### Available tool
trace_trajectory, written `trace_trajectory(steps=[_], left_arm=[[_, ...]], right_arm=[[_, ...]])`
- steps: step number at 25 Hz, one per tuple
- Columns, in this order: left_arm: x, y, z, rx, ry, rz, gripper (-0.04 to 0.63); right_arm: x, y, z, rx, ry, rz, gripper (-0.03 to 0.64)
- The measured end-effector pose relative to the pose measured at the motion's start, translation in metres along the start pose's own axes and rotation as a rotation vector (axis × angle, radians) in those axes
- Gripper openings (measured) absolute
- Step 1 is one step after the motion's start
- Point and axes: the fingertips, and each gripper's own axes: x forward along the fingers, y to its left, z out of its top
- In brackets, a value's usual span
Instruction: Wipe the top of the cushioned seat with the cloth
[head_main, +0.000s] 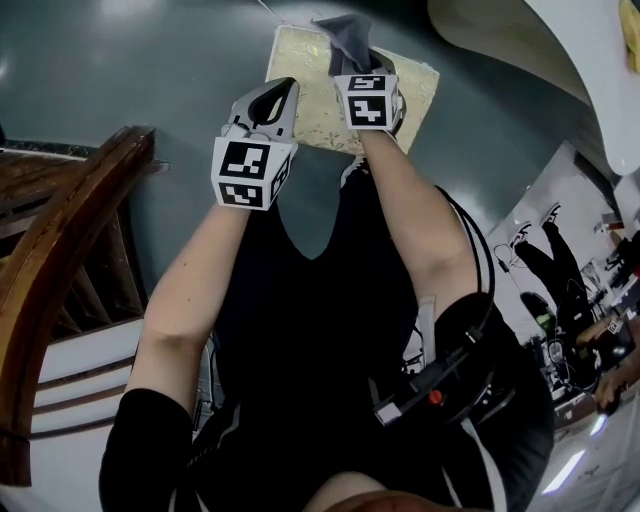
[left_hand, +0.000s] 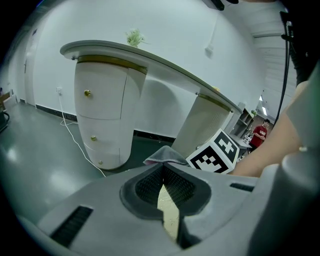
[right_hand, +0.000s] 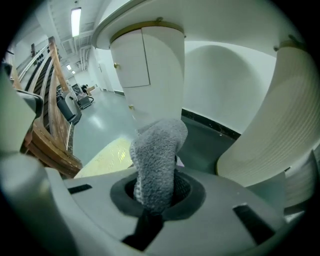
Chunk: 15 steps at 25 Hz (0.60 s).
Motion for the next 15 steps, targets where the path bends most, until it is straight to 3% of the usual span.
trace_trajectory(steps=[10,15], left_arm=[[0.03,-0.031,-0.004,0.011,0.015,0.025,0.005],[0.041,-0.046,-0.003,-0.031,0.006,0.046,0.004]], right_arm=[[-0.024,-0.072,-0.038,0.051,0.003,-0.034,0.031],[-0.037,-0.106,-0.057,0.046,-0.005,-0.047,0.031]])
